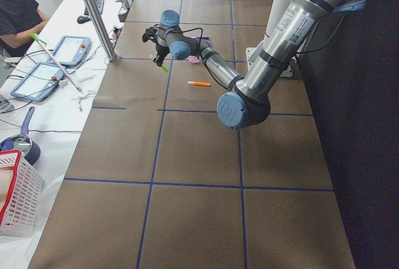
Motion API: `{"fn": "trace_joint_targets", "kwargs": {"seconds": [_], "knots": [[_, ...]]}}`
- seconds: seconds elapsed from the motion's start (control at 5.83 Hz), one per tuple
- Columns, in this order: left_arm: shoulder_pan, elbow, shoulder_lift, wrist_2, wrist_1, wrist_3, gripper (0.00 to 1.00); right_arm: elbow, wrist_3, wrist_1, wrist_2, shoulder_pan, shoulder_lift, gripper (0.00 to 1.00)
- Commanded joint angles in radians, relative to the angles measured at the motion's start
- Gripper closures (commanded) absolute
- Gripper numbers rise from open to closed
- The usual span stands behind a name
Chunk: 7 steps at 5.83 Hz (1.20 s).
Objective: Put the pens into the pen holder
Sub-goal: 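Lift the green highlighter and carry it above the pink cup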
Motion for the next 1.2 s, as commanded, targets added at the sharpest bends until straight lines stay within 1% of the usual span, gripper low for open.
{"fn": "trace_joint_targets", "kwargs": {"seconds": [0.0, 0.17, 0.34, 0.69, 0.86, 1.03], "knots": [[0.073, -0.018, -0.018, 0.152, -0.124, -0.031, 1.0, 0.0, 0.001, -0.001, 0.0, 0.0, 0.0, 0.0], [0.095, -0.024, -0.027, 0.218, -0.162, -0.087, 1.0, -0.003, 0.001, -0.001, 0.0, 0.0, -0.001, 0.0], [0.201, -0.05, -0.053, 0.413, -0.162, -0.127, 1.0, -0.006, 0.001, -0.001, 0.0, 0.0, -0.001, 0.0], [0.407, -0.153, -0.052, 0.718, -0.162, -0.14, 1.0, -0.014, 0.001, -0.002, 0.014, 0.0, 0.001, 0.0], [0.5, -0.153, -0.05, 0.868, -0.167, -0.141, 1.0, -0.018, 0.001, -0.002, 0.021, 0.0, 0.0, 0.0], [0.597, -0.152, -0.047, 1.009, -0.22, -0.14, 1.0, -0.022, 0.0, -0.002, 0.02, 0.0, 0.001, 0.0]]}}
